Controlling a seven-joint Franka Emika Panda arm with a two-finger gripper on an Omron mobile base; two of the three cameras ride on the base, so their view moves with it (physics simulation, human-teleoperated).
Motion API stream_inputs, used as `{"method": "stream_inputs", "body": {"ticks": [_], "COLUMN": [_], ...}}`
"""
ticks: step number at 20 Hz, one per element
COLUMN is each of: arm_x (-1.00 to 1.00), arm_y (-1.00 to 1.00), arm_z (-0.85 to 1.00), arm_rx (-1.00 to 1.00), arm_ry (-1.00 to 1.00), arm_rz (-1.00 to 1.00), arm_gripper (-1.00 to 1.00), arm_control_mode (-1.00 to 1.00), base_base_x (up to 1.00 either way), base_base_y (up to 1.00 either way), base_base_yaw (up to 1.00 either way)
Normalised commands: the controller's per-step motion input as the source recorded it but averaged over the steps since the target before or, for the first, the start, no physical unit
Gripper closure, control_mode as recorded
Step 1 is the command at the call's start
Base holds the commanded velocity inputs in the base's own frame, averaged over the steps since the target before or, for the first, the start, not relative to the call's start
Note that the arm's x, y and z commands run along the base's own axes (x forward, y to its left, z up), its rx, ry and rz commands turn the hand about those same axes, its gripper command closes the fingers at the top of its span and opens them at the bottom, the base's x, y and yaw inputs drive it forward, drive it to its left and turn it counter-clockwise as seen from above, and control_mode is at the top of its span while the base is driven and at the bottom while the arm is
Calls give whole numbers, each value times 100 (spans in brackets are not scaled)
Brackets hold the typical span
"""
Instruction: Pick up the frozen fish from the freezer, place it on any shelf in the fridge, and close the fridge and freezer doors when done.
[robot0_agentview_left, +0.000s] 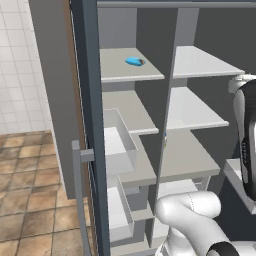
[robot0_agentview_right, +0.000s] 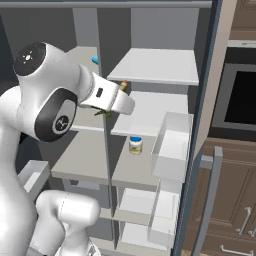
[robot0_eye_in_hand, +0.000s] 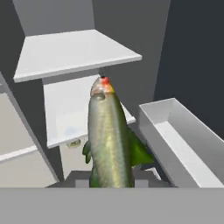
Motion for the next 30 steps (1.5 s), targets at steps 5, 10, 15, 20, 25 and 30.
{"method": "stream_inputs", "body": {"ticks": [5, 10, 15, 20, 25, 30], "arm_x": [100, 100, 100, 100, 100, 100], "arm_y": [-77, -15, 0, -2, -2, 0], "arm_z": [0, 0, 9, 1, 0, 0], "arm_rx": [6, 8, 3, 0, 0, 0], "arm_ry": [-12, -9, 0, 0, 0, 0], "arm_rz": [-11, 5, 13, 14, 13, 9], "arm_gripper": [100, 100, 100, 100, 100, 100], "arm_control_mode": [-100, -100, -100, -100, -100, -100], "base_base_x": [0, 0, 0, 0, 0, 0], "base_base_y": [0, 0, 0, 0, 0, 0], "base_base_yaw": [0, 0, 0, 0, 0, 0]}}
